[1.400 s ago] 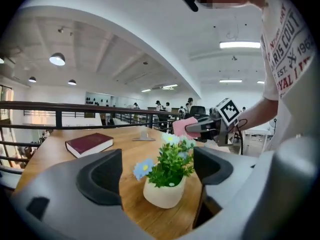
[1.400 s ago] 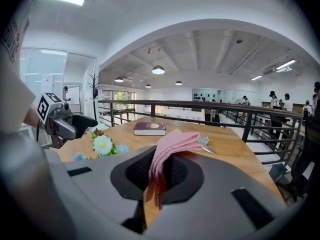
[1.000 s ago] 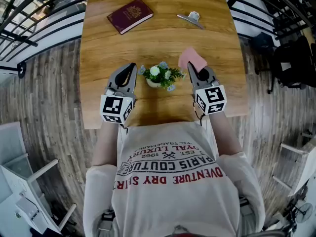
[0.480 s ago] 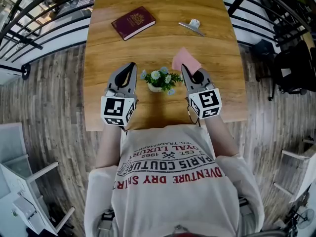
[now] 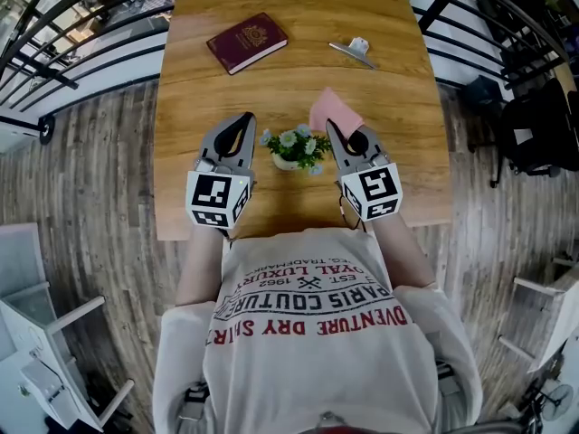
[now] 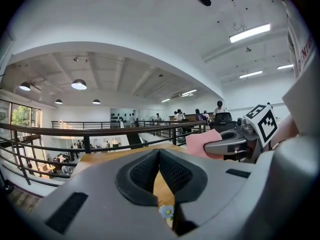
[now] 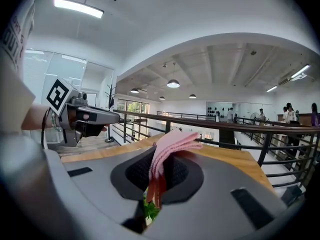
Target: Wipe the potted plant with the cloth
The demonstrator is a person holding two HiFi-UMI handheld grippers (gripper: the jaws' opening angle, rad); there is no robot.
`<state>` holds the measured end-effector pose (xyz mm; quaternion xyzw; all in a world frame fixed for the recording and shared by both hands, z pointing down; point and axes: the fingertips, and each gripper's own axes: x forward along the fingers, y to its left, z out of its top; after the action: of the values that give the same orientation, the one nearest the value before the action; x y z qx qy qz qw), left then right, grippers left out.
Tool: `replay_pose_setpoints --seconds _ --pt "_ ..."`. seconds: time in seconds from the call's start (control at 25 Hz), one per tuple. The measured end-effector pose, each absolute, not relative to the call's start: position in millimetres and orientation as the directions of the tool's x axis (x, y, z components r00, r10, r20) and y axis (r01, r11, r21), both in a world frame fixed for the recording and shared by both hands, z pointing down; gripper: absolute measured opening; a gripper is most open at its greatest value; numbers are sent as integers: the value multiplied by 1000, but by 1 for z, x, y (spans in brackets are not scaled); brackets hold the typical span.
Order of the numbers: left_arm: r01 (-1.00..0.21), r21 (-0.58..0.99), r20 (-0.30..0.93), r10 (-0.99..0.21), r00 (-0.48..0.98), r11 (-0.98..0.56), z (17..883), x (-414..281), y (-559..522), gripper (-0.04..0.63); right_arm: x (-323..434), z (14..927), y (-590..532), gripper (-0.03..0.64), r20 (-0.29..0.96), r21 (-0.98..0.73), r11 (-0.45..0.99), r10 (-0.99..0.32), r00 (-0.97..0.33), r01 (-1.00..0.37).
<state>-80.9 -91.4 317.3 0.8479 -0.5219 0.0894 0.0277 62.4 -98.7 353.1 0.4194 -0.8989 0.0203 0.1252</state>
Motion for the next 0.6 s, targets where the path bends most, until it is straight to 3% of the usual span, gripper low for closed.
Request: replay_pose_setpoints --seconds 0.6 --pt "-871 -48 193 -861 471 -488 317 -86 -94 17 58 343 -99 35 189 99 639 -765 -616 -763"
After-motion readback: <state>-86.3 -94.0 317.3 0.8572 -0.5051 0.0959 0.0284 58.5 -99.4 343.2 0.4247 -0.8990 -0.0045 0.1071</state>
